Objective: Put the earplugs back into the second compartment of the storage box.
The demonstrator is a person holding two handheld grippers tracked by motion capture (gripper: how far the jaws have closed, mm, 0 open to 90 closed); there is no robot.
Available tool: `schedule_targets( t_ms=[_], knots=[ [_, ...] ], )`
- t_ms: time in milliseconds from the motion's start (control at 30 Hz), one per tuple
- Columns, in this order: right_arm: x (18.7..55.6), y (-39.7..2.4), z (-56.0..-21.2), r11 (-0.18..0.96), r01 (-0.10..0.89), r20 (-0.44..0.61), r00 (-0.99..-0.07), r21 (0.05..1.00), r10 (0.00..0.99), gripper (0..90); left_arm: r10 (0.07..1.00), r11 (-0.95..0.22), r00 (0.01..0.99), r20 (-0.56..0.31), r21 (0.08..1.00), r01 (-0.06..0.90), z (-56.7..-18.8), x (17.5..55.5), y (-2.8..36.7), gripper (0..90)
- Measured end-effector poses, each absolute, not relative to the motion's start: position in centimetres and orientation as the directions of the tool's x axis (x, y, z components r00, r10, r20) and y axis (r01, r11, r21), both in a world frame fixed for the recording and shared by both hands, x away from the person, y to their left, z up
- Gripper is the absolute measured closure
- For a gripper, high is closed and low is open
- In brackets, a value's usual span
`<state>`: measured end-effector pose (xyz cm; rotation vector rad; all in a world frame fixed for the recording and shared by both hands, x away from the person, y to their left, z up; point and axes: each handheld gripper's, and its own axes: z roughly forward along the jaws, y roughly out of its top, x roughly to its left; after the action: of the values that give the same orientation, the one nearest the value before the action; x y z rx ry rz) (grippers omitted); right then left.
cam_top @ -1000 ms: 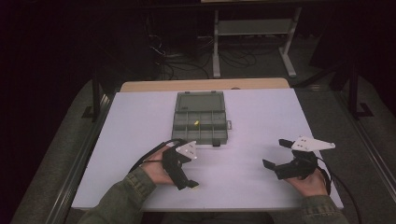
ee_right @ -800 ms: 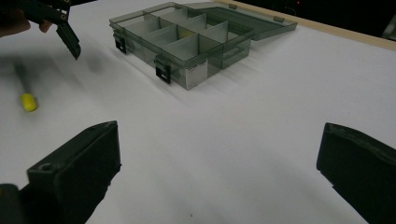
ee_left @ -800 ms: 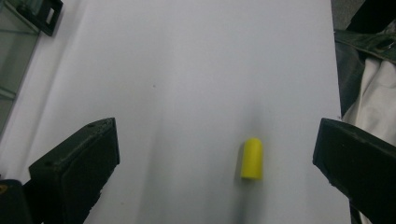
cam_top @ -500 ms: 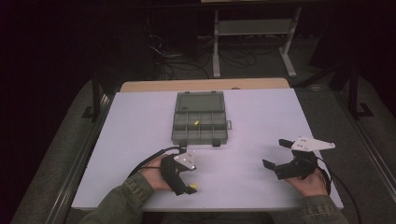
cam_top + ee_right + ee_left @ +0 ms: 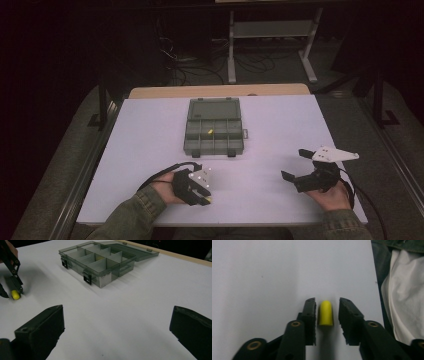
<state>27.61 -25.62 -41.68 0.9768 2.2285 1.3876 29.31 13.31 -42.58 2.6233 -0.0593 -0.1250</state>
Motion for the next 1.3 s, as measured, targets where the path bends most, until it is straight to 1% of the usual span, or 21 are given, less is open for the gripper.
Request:
schedule_targets(
  t_ms=[67, 167, 300, 733, 867, 1300],
  knots=[
    [27.6, -25.6, -41.7, 0.287, 0.372, 0.068, -0.706, 0.883, 0.705, 0.0, -0.065, -0.87, 0.993, -0.103, 0.494, -0.006, -42.5, 29.5, 13.3, 79.4],
    [27.6, -25.6, -41.7, 0.289, 0.373, 0.068, -0.707, 0.882, 0.704, 0.0, -0.068, -0.878, 0.99, -0.123, 0.479, -0.001, -42.3, 29.8, 13.2, 81.3],
    [27.6, -25.6, -41.7, 0.288, 0.374, 0.069, -0.705, 0.882, 0.706, 0.0, -0.07, -0.869, 0.99, -0.124, 0.495, 0.001, -41.7, 30.0, 13.3, 81.9],
    [27.7, -25.5, -41.7, 0.289, 0.375, 0.07, -0.707, 0.881, 0.704, 0.0, -0.061, -0.849, 0.994, -0.086, 0.529, -0.006, -38.7, 31.2, 13.9, 82.0],
    [27.7, -25.6, -41.7, 0.288, 0.375, 0.071, -0.707, 0.881, 0.704, 0.0, -0.056, -0.852, 0.996, -0.074, 0.523, -0.009, -38.0, 31.7, 14.0, 82.0],
    [27.7, -25.6, -41.7, 0.286, 0.376, 0.074, -0.708, 0.881, 0.703, 0.0, -0.03, -0.836, 0.999, -0.037, 0.549, -0.004, -35.2, 33.6, 14.3, 82.1]
  ],
)
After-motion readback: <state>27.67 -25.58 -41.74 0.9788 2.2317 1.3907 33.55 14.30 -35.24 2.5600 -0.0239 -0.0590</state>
